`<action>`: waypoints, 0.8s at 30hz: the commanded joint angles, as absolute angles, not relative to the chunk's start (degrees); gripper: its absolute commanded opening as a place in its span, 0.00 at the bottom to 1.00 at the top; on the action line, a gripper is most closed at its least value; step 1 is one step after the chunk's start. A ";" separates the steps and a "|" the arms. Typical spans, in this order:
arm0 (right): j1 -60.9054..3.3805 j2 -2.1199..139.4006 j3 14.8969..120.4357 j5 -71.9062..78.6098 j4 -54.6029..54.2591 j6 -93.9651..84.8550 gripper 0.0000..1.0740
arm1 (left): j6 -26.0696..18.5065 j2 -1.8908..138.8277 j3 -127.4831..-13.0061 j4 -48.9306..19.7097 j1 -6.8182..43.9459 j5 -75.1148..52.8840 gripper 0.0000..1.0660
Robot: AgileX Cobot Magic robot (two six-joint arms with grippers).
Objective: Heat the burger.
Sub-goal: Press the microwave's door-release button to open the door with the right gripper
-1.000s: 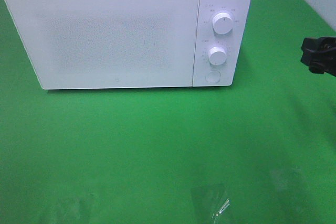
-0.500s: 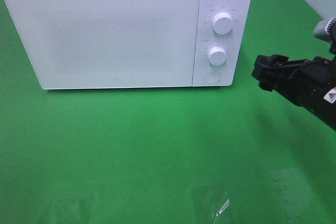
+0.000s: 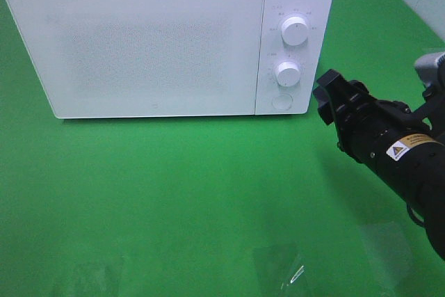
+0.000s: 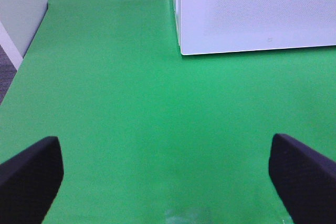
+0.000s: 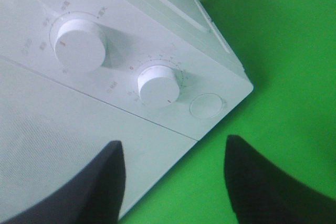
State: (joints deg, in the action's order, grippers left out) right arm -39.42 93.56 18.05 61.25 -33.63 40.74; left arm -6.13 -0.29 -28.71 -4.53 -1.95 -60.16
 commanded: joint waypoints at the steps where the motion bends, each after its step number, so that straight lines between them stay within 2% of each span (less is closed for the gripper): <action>1: -39.65 93.68 18.56 62.22 -31.05 60.45 0.34 | -6.07 -1.38 -28.53 -4.47 -1.89 -59.36 0.94; 2: -39.65 93.68 18.56 62.22 -30.54 66.75 0.26 | -6.07 -1.38 -28.53 -4.47 -1.89 -59.36 0.94; 3: -39.65 93.68 18.56 62.22 -30.54 66.75 0.26 | -6.07 -1.38 -28.53 -4.47 -1.89 -59.36 0.94; 4: -39.65 93.68 18.56 62.11 -30.42 71.39 0.19 | -6.07 -1.38 -28.53 -4.47 -1.89 -59.36 0.94; 5: -39.65 93.68 18.56 62.11 -30.42 71.39 0.19 | -6.07 -1.38 -28.53 -4.47 -1.89 -59.36 0.94; 6: -39.65 93.68 18.56 61.71 -30.77 73.45 0.13 | -6.07 -1.38 -28.53 -4.47 -1.89 -59.36 0.94; 7: -39.65 93.68 18.56 61.71 -30.77 73.45 0.13 | -6.07 -1.38 -28.53 -4.47 -1.89 -59.36 0.94; 8: -39.65 93.68 18.56 61.31 -31.74 75.06 0.08 | -6.07 -1.38 -28.53 -4.47 -1.89 -59.36 0.94; 12: -39.65 93.68 18.56 59.64 -32.66 78.04 0.00 | -6.07 -1.38 -28.53 -4.47 -1.89 -59.36 0.94; 24: -38.90 94.77 21.77 51.62 -34.84 78.09 0.00 | -6.07 -1.38 -28.53 -4.47 -1.89 -59.36 0.94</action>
State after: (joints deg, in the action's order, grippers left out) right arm -39.02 94.88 21.26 52.20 -34.66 79.18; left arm -6.13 -0.29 -28.71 -4.47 -1.95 -60.16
